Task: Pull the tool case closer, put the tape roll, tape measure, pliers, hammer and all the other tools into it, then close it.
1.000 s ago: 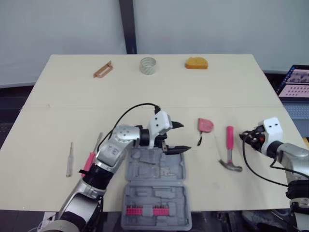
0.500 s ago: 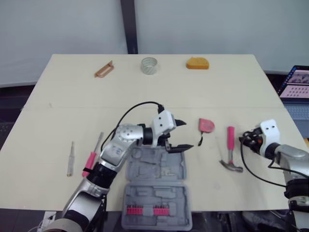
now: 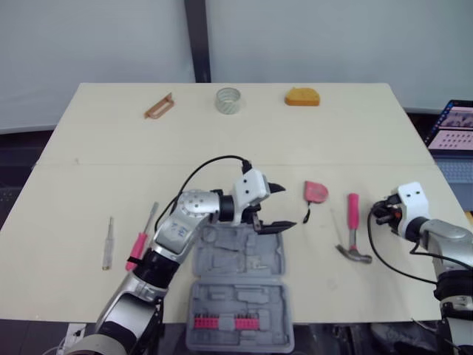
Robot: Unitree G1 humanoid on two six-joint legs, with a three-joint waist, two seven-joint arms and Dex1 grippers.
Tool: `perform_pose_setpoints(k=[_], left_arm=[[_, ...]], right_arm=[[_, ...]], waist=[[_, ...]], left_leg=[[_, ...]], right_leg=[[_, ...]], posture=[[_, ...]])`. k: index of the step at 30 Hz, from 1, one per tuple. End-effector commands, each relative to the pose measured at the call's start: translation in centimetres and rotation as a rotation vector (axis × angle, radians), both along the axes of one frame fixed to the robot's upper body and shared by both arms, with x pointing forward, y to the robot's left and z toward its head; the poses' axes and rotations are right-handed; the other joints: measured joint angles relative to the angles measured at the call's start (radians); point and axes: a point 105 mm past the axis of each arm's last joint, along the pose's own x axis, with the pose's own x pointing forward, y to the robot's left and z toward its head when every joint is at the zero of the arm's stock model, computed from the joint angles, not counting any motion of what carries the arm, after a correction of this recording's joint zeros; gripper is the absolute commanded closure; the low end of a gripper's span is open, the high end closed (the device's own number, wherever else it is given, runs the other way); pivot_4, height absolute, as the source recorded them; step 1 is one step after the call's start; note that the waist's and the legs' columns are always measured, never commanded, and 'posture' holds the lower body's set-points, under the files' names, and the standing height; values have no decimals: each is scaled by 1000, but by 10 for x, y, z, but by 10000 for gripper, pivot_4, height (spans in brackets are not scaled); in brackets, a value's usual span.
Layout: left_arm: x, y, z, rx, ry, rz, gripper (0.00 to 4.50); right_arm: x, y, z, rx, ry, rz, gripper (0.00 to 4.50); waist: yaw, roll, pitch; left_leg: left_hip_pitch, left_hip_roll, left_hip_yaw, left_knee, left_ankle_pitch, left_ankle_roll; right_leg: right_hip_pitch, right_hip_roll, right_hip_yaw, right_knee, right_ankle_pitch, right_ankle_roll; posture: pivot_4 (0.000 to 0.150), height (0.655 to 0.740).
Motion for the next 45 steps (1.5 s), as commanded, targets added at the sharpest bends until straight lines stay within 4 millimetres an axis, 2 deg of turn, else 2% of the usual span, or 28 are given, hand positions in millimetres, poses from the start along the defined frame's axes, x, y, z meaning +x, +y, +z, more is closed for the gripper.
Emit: perform_pose_setpoints(k=[1, 8, 11, 13, 15, 17, 19, 23, 26, 27, 31, 38, 45], left_arm=[[-5, -4, 8, -11, -35, -24, 0], [-5, -4, 7, -8, -32, -25, 0], [-3, 1, 6, -2, -32, -14, 0], [-2, 8, 6, -3, -29, 3, 0], [-1, 23, 4, 8, -26, 32, 0], [-1, 50, 1, 26, -13, 87, 0], [-2, 66, 0, 39, -8, 121, 0], [-11, 122, -1, 84, 1, 212, 0], [-27, 156, -6, 137, 16, 249, 0], [-30, 162, -7, 147, 20, 253, 0], [-57, 192, -16, 202, 47, 262, 0], [-79, 210, -25, 216, 67, 291, 0], [-85, 219, -37, 223, 96, 333, 0]], right_arm=[[3, -3, 9, -19, -32, -7, 44707], [2, -2, 13, -22, -48, 8, 44707], [1, 4, 27, -18, -71, 53, 44707], [-1, 16, 39, -15, -78, 122, 44707], [-8, 41, 52, 10, -70, 246, 44707], [-17, 80, 65, 49, -61, 398, 44707], [-24, 102, 70, 71, -50, 474, 44707], [-33, 171, 75, 143, -32, 679, 44707], [-41, 228, 73, 206, -19, 829, 44707], [-43, 239, 73, 217, -14, 855, 44707], [-54, 295, 50, 227, 57, 977, 44707], [-56, 339, 36, 203, 98, 1055, 44707], [-63, 367, 28, 167, 115, 1116, 44707]], waist=[[0, 0, 0], [0, 0, 0], [0, 0, 0], [0, 0, 0], [-1, 1, 0], [-5, 1, 0], [-7, 1, 0], [-1, 1, 0], [-3, 2, 1], [-3, 2, 1], [2, 2, 1], [-5, 2, 1], [-11, 2, 1]], left_leg=[[0, 0, 0, 0, 0, 0], [0, 0, 0, 0, 0, 0], [0, 0, 0, 0, 0, 0], [0, 0, 0, 0, 0, 0], [0, 0, 0, 0, 0, 0], [0, 1, 0, -1, 0, 0], [1, 3, 0, -1, 0, 0], [0, 5, -1, 0, -1, -1], [0, 5, -1, 0, -1, -3], [0, 6, -1, 0, -2, -3], [0, 8, -1, 1, -2, -4], [-1, 9, 3, 1, -2, -5], [-1, 11, 8, -1, -3, -6]], right_leg=[[0, 0, 0, 0, 0, 0], [0, 0, 0, 0, 0, 0], [0, 0, 0, 0, 0, 0], [0, 0, 0, 0, 0, 0], [0, 0, 0, 0, 0, 0], [-1, 1, 0, 0, 0, 0], [-1, 4, 2, 0, 0, 0], [-1, 6, 3, -1, 0, -1], [-2, 8, 5, -1, 0, -1], [-2, 9, 6, 0, 0, -1], [-3, 11, 7, 1, 0, -1], [-9, 13, 12, 4, 0, -2], [-14, 15, 17, 6, 0, -3]], posture=[[1500, 7400], [1500, 7400], [1500, 7400], [1500, 7400], [1500, 7400], [1500, 7400], [1500, 7400], [1500, 7400], [1500, 7400], [1500, 7400], [1500, 7400], [1500, 7400], [1500, 7400]])
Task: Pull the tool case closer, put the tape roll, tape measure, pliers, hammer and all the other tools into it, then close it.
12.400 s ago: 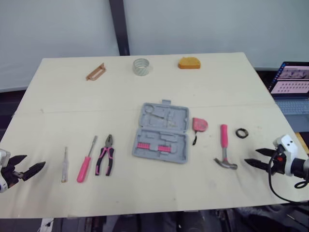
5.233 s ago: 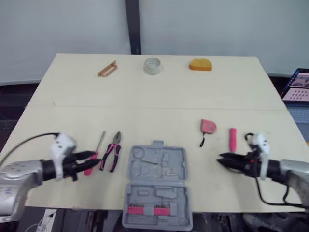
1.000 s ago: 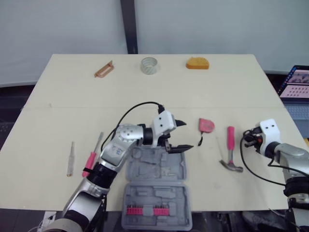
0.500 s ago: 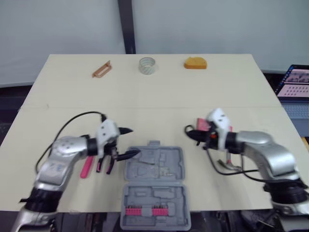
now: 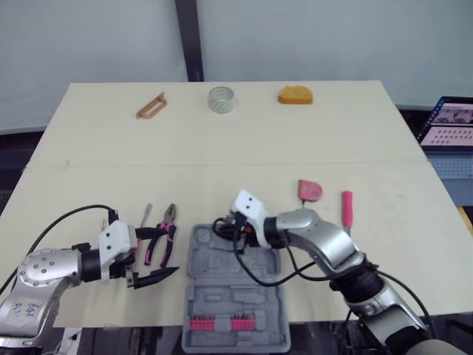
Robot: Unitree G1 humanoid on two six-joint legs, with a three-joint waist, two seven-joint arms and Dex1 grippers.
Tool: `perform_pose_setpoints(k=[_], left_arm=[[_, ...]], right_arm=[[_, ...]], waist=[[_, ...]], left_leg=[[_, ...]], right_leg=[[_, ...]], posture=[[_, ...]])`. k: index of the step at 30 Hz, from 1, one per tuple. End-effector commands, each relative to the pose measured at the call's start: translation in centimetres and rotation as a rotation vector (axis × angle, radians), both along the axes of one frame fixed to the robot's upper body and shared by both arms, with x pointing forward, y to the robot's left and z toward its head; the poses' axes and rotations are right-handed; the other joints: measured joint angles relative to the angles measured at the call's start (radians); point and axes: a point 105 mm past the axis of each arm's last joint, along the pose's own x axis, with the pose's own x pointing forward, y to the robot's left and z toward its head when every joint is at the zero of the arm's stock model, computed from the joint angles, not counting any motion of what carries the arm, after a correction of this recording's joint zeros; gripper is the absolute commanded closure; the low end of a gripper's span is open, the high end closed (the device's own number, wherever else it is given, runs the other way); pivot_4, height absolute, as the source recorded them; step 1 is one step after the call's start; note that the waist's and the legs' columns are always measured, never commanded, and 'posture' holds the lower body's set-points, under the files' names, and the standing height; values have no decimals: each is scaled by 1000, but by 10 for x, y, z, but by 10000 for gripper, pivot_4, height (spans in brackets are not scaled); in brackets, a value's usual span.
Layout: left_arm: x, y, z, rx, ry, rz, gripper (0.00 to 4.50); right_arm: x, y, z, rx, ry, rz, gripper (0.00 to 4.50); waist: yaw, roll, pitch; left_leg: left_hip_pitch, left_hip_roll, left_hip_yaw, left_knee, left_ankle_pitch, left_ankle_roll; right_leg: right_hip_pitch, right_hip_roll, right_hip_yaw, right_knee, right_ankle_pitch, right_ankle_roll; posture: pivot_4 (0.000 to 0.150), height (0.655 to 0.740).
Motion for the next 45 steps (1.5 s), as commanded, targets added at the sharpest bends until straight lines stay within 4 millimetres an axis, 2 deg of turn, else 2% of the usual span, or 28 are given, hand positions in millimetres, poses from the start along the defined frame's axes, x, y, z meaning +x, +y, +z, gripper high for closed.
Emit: perform_pose_setpoints(k=[1, 8, 25, 45], left_arm=[[1, 4, 6, 4, -38, 19, 0], [6, 2, 8, -11, -45, 39, 0], [8, 6, 12, -6, -38, 70, 0], [10, 6, 13, -3, -43, 87, 0]], right_arm=[[-1, 14, 5, 7, -39, 25, 44707], [0, 28, 3, -2, -46, 36, 44707], [-2, 44, 3, 15, -49, 73, 44707], [1, 47, -8, -11, -50, 82, 44707]], waist=[[0, 0, 0], [-13, 0, 0], [-19, 0, 0], [-20, 0, 0]], left_leg=[[0, 0, 0, 0, 0, 0], [0, 0, 0, 0, 0, 0], [0, 1, 0, -1, -1, -1], [1, 1, 1, -1, -1, -1]], right_leg=[[0, 0, 0, 0, 0, 0], [-1, 1, 1, 0, 0, 0], [-1, 1, 1, 0, 0, 0], [-1, 1, 1, 0, 0, 0]], posture=[[1500, 7400], [1500, 7400], [1500, 7400], [1500, 7400]])
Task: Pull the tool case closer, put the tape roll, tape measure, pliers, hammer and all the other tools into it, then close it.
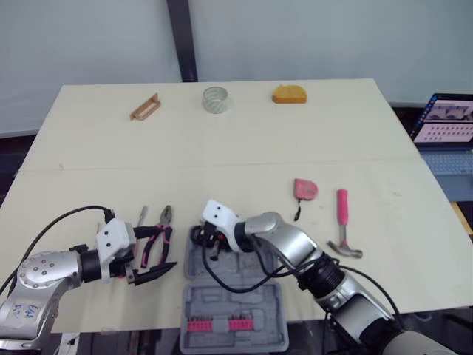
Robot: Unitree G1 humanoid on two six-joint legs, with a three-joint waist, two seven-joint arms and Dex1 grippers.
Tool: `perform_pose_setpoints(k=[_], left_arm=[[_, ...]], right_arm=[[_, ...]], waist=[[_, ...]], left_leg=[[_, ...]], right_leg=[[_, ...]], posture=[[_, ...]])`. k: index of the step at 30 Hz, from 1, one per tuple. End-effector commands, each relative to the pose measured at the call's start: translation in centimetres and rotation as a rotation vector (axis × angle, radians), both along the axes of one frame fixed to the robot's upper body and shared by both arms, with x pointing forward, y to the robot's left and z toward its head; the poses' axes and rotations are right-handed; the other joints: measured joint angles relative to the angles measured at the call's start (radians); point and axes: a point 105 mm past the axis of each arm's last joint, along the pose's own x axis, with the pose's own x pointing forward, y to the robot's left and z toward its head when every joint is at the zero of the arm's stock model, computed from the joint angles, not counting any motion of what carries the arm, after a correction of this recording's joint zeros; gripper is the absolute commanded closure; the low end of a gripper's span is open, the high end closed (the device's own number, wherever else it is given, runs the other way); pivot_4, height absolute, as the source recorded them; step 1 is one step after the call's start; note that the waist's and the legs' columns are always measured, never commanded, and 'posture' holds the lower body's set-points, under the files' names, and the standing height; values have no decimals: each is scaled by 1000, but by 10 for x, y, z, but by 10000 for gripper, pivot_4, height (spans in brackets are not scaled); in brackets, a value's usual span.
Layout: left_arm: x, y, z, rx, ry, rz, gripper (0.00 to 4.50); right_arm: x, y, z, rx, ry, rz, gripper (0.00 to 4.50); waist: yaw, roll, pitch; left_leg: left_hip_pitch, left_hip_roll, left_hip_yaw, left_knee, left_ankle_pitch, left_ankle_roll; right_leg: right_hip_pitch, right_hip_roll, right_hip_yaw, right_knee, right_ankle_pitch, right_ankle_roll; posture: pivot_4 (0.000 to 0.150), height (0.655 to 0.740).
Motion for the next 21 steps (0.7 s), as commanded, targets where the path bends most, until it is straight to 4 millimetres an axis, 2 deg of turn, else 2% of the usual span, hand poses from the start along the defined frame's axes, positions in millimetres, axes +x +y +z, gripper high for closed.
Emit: perform_pose_setpoints(k=[1, 21], left_arm=[[1, 2, 12, 10, -46, -1, 0], [3, 3, 12, 12, -48, 5, 0]], right_arm=[[-4, 8, 9, 28, -27, 38, 44707], [-6, 10, 6, 27, -14, 43, 44707]], waist=[[0, 0, 0], [0, 0, 0]], left_leg=[[0, 0, 0, 0, 0, 0], [0, 0, 0, 0, 0, 0]], right_leg=[[0, 0, 0, 0, 0, 0], [0, 0, 0, 0, 0, 0]], posture=[[1500, 7400], [1500, 7400]])
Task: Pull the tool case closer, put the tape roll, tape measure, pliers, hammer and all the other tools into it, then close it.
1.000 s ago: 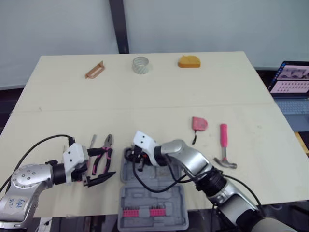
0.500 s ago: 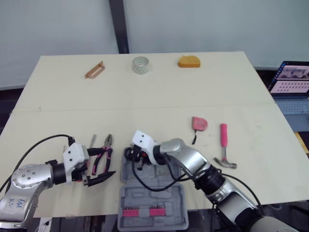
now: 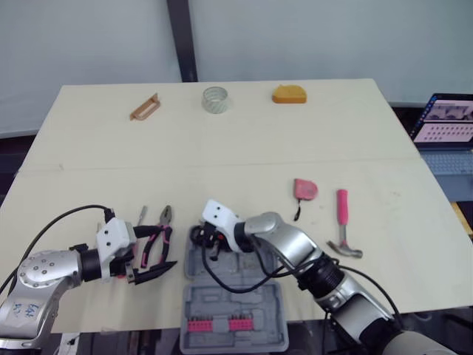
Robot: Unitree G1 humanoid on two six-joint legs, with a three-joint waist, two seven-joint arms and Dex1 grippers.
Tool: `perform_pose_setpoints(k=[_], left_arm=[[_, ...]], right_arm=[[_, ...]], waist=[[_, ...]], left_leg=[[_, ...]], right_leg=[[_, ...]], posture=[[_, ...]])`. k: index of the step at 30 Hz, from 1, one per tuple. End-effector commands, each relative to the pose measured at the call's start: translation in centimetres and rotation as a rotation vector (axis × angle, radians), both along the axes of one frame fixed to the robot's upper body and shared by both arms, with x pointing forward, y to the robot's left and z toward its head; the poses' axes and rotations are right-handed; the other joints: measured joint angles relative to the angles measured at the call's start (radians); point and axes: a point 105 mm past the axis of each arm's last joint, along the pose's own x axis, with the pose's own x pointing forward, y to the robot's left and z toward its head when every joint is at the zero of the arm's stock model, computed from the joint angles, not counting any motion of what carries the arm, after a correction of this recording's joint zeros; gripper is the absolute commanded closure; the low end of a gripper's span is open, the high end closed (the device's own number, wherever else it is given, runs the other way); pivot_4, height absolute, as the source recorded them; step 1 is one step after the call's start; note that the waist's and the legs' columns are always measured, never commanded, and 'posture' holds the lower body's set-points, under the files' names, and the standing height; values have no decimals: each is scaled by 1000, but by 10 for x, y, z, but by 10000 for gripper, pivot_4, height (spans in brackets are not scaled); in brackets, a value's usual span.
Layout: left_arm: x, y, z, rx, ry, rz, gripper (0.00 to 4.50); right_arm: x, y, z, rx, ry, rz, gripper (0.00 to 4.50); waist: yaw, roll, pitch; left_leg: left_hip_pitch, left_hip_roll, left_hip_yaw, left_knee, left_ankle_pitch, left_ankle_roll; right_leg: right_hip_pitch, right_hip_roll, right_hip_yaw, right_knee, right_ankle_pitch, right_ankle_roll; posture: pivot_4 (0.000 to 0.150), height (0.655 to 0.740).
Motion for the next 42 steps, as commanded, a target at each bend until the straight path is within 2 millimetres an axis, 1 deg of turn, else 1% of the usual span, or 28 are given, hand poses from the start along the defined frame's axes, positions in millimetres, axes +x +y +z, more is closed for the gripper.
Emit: perform_pose_setpoints(k=[1, 3, 5, 6, 7, 8, 10, 22, 24, 27, 29, 31, 32, 35, 42], left_arm=[[2, 3, 11, 12, -43, 6, 0], [2, 3, 10, 12, -43, 7, 0], [2, 3, 10, 12, -43, 8, 0], [2, 3, 10, 12, -43, 9, 0], [3, 4, 10, 12, -43, 10, 0], [3, 4, 10, 11, -43, 11, 0], [3, 4, 10, 11, -44, 12, 0], [4, 5, 12, 2, -52, 23, 0], [5, 5, 13, -1, -54, 25, 0], [6, 5, 14, -7, -61, 31, 0], [7, 5, 15, -9, -63, 33, 0], [7, 6, 15, -9, -64, 35, 0], [7, 6, 15, -9, -65, 36, 0], [7, 6, 16, -9, -68, 39, 0], [8, 5, 17, -9, -72, 42, 0]], right_arm=[[-5, 8, 7, 26, -15, 42, 41496], [-6, 8, 8, 30, -13, 43, 34200], [-6, 8, 8, 32, -14, 41, 24791], [-6, 8, 9, 35, -12, 44, 18911], [-7, 7, 10, 37, -12, 45, 14829], [-7, 7, 10, 35, -14, 46, 8744], [-6, 6, 10, 33, -15, 44, 427], [-16, -2, 25, 85, 5, 91, 427], [-13, -1, 31, 126, -22, 87, 427], [1, 3, 41, 226, -111, 49, 427], [9, 2, 36, 234, -152, 26, 5646], [13, 3, 32, 248, -160, 12, 13247], [14, 3, 30, 250, -165, 13, 19406], [12, 5, 21, 240, -173, 39, 34647], [16, 7, 10, 226, -181, 31, 34647]], waist=[[0, 0, 0], [0, 0, 0], [0, 0, 0], [0, 0, 0], [0, 0, 0], [0, 0, 0], [0, 0, 0], [1, 0, 0], [1, 0, 0], [0, 0, 0], [0, 0, 0], [-1, 0, 0], [-1, 0, 0], [-2, 0, 0], [-5, 0, 0]], left_leg=[[0, 0, 0, 0, 0, 0], [0, 0, 0, 0, 0, 0], [0, 0, 0, 0, 0, 0], [0, 0, 0, 0, 0, 0], [0, 0, 0, 0, 0, 0], [0, 0, 0, 0, 0, 0], [0, 0, 0, 0, 0, 0], [0, 0, 0, 0, 0, 0], [0, 0, 0, 0, 0, 0], [0, 0, 0, 0, 0, 0], [0, 0, 0, 0, 0, 0], [0, 0, 0, 0, 0, 0], [0, 0, 0, 0, 0, 0], [0, 0, 0, 0, 0, 0], [0, 1, 0, 0, 0, 0]], right_leg=[[0, 0, 0, 0, 0, 0], [0, 0, 0, 0, 0, 0], [0, 0, 0, 0, 0, 0], [0, 0, 0, 0, 0, 0], [0, 0, 0, 0, 0, 0], [0, 0, 0, 0, 0, 0], [0, 0, 0, 0, 0, 0], [0, 0, 0, 0, 0, 0], [0, 0, 0, 0, 0, 0], [0, 0, 0, 0, 0, 0], [0, 0, 0, 0, 0, 0], [0, 0, 0, 0, 0, 0], [0, 0, 0, 0, 0, 0], [0, 0, 0, 0, 0, 0], [0, 1, 0, 0, 0, 0]], posture=[[1500, 7400], [1500, 7400], [1500, 7400], [1500, 7400], [1500, 7400], [1500, 7400], [1500, 7400], [1500, 7400], [1500, 7400], [1500, 7400], [1500, 7400], [1500, 7400], [1500, 7400], [1500, 7400], [1500, 7400]])
